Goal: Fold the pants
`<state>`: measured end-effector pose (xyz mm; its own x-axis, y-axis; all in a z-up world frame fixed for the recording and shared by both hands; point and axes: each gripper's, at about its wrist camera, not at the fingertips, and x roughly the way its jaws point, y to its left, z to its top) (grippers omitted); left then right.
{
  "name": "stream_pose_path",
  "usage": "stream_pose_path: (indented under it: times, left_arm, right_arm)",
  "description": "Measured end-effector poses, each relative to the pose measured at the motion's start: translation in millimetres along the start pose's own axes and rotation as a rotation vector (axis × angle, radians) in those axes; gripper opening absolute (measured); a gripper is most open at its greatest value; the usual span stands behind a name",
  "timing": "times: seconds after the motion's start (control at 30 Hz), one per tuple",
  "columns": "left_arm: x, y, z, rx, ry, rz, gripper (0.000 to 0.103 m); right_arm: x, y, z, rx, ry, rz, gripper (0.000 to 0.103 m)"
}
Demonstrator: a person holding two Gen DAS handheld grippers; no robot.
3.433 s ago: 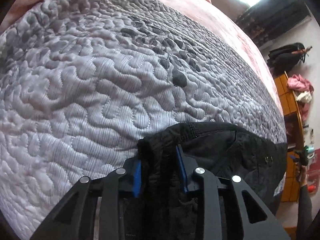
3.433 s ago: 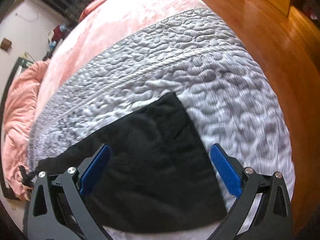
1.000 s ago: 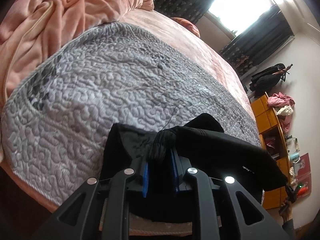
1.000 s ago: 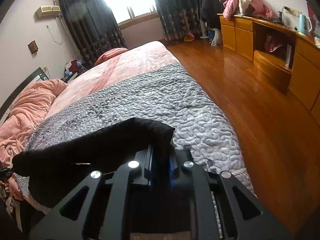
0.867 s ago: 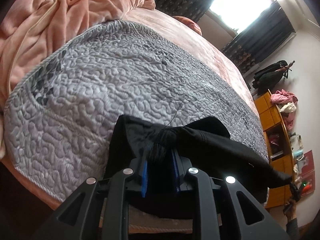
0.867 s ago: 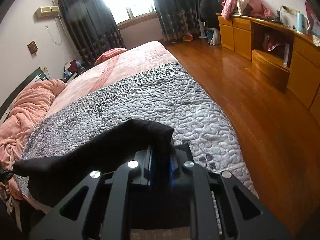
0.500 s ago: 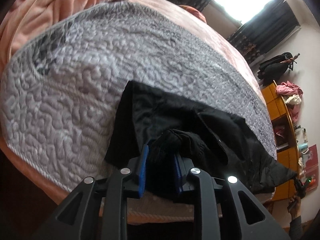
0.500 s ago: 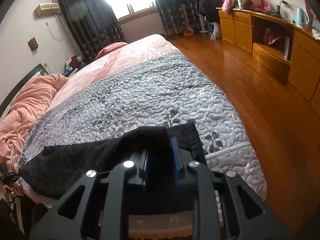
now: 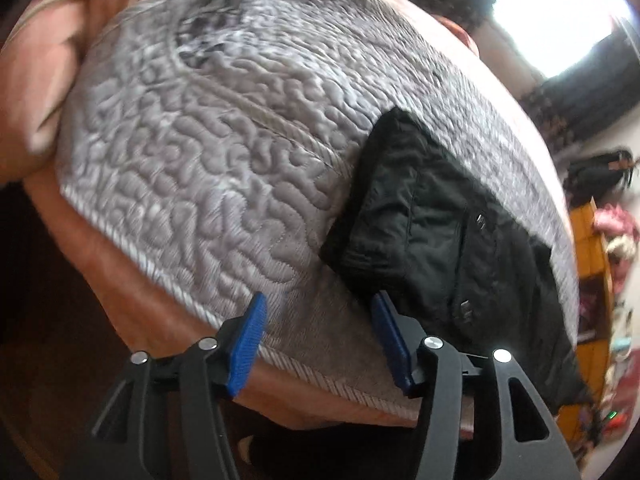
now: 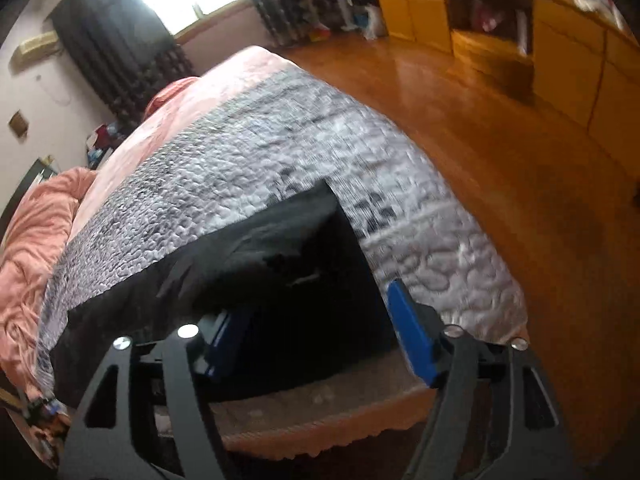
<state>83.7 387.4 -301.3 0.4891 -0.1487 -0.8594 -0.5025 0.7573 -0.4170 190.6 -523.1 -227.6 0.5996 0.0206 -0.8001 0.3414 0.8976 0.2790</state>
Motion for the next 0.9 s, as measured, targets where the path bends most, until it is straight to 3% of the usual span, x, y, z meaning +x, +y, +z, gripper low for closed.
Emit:
stream_pose_path:
  times: [0.13,0.2,0.23,0.33,0.43,0.53,0.6,0.7,0.8,0.9]
  left_arm:
    - [-8,-1,-8,-0.04,-0.058,-0.04,0.065]
    - [-7,-7,-9,-0.034,-0.068,-0.056,0.079]
    - [-2,-13,-9,-0.02,-0.063,-0.058,0.081]
    - [20,-28,-6,0.005,-0.006,-0.033,0.082]
    - [46,-34,-3,-0.001,0.063,0.014,0.081]
    - [58,-41,0,0.005,0.087,0.053,0.069]
    - [61,-46,2,0.009,0.089,0.07,0.054]
    - [62,-53,5,0.003,0.081,0.098,0.043]
    - [66,-60,5,0.011,0.07,0.139,0.042]
    - [72,-62,7,0.003,0.07,0.169,0.043]
  right_arm:
    - [19,-25,-10,0.138,0.095,-0.089,0.076]
    - [23,-39,-19,0.217,0.12,-0.105,0.076]
    - [24,-47,-26,0.268,0.124,-0.094,0.076]
    - [21,-62,-42,0.385,0.103,-0.004,0.076]
    - [17,-67,-55,0.502,0.053,0.169,0.076]
    - [29,-58,-61,0.549,0.075,0.277,0.076]
    - [38,-54,-60,0.559,0.093,0.281,0.076]
    - [54,-55,-59,0.616,0.098,0.278,0.072]
    - [65,-61,-56,0.664,0.089,0.295,0.064]
    - [74,-62,-54,0.68,0.1,0.281,0.049]
